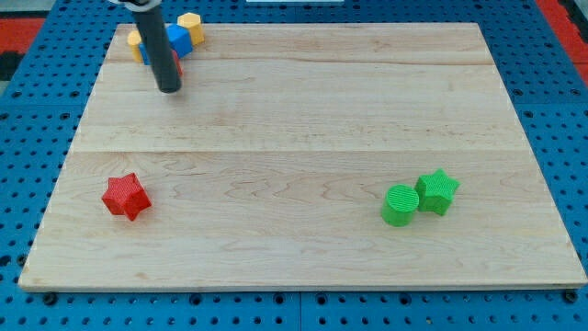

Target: Push the red star below the red circle

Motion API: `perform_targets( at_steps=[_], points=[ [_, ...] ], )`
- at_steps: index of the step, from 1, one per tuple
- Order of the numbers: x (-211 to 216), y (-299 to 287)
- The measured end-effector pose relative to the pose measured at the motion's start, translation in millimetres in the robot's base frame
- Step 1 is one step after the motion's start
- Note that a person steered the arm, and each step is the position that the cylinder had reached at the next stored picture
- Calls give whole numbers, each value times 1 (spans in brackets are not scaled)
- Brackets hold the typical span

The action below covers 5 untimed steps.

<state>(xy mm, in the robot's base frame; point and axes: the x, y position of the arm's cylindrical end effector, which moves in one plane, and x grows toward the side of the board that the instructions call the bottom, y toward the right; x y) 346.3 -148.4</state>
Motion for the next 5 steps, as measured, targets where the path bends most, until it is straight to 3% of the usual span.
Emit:
perform_targets(
  at_steps=[1,2,3,5],
  points=[
    [63,71],
    [169,77],
    [248,51],
    [224,-5]
  ],
)
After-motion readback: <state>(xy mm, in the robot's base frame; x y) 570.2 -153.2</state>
